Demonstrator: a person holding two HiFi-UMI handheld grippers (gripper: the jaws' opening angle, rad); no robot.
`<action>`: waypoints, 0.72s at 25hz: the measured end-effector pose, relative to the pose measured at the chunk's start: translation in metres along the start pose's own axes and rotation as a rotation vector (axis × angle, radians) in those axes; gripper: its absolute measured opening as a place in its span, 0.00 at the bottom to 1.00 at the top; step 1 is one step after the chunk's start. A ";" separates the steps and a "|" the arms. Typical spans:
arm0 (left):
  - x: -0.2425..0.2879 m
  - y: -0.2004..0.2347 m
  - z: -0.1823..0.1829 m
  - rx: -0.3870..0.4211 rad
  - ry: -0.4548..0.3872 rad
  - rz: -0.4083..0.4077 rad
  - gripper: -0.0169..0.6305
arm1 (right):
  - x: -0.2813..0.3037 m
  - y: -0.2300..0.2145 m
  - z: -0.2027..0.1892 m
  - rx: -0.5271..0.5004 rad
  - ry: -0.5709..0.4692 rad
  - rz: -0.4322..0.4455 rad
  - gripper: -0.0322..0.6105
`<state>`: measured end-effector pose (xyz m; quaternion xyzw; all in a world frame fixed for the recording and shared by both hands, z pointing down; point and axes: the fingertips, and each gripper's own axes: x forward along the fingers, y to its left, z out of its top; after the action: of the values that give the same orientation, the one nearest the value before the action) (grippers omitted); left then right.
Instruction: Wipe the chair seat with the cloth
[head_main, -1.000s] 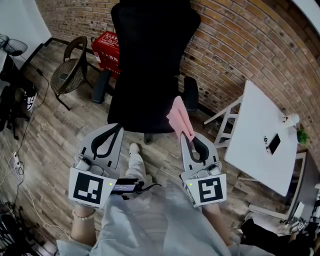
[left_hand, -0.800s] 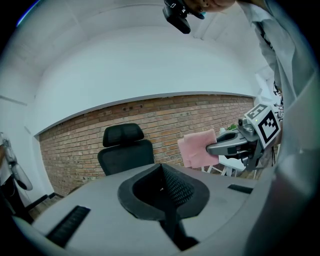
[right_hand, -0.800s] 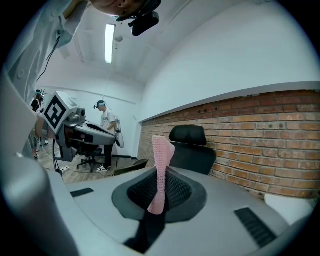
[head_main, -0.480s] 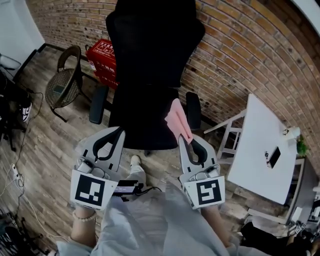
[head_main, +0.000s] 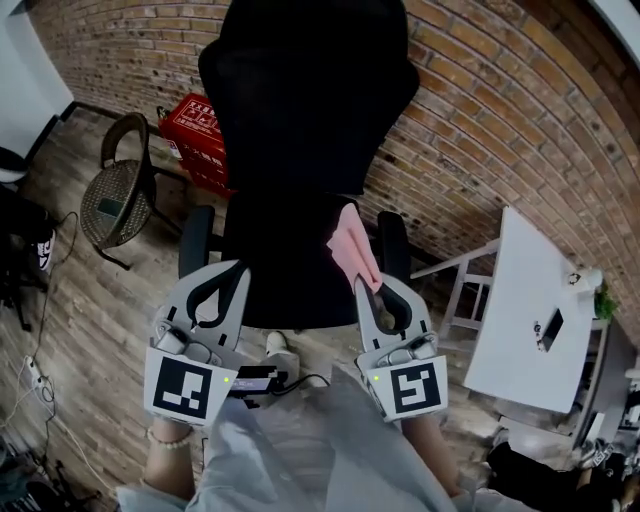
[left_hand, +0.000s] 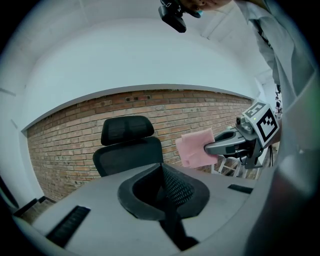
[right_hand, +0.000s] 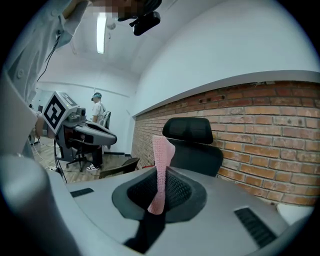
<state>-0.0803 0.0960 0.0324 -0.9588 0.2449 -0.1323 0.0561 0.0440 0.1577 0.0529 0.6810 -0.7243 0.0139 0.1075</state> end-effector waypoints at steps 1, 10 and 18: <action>0.005 0.005 -0.002 0.005 0.004 -0.008 0.05 | 0.007 0.000 -0.001 0.000 0.007 0.002 0.14; 0.036 0.032 -0.027 0.001 0.028 -0.060 0.05 | 0.052 0.003 -0.014 -0.018 0.062 0.021 0.14; 0.050 0.046 -0.049 -0.017 0.062 -0.058 0.05 | 0.076 0.000 -0.033 0.000 0.111 0.043 0.14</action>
<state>-0.0732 0.0293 0.0824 -0.9614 0.2196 -0.1616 0.0364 0.0446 0.0881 0.0983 0.6634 -0.7316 0.0540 0.1474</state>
